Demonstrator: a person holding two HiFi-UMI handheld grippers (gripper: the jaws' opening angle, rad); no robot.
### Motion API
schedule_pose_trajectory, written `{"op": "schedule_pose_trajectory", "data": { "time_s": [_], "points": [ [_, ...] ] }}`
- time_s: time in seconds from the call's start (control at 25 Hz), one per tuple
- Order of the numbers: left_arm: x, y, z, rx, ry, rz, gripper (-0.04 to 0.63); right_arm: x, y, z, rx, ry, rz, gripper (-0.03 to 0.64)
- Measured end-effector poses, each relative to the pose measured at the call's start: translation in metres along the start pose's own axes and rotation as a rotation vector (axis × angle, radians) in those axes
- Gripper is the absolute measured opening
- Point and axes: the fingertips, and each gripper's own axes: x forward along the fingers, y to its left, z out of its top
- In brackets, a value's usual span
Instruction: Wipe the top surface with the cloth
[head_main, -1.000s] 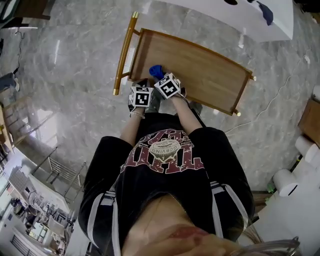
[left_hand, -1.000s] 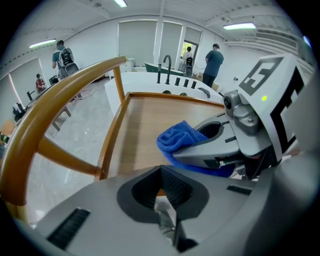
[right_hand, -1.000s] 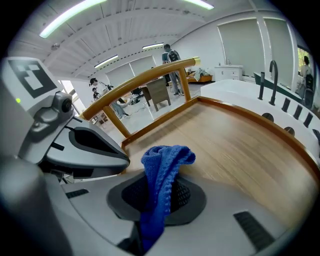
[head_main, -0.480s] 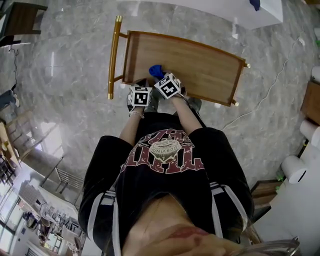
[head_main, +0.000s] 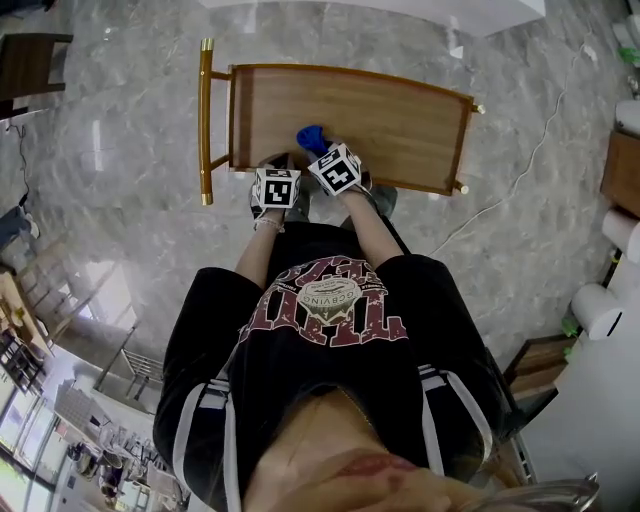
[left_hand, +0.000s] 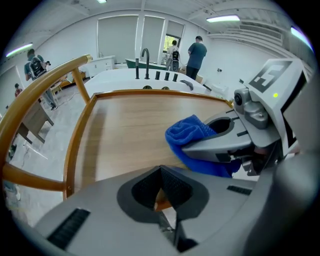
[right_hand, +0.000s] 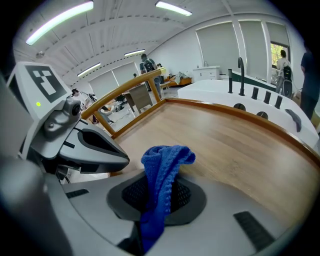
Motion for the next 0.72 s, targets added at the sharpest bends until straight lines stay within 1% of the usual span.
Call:
{"op": "schedule_pose_trajectory", "data": {
  "time_s": [0.44, 0.72],
  "points": [
    [0.016, -0.039, 0.012, 0.106, 0.037, -0.054, 0.048, -0.025, -0.027, -0.020, 0.054, -0.021, -0.053, 0.055],
    [0.024, -0.062, 0.016, 0.155, 0.048, -0.082, 0.049, -0.042, -0.042, -0.035, 0.090, -0.032, -0.085, 0.055]
  ]
}}
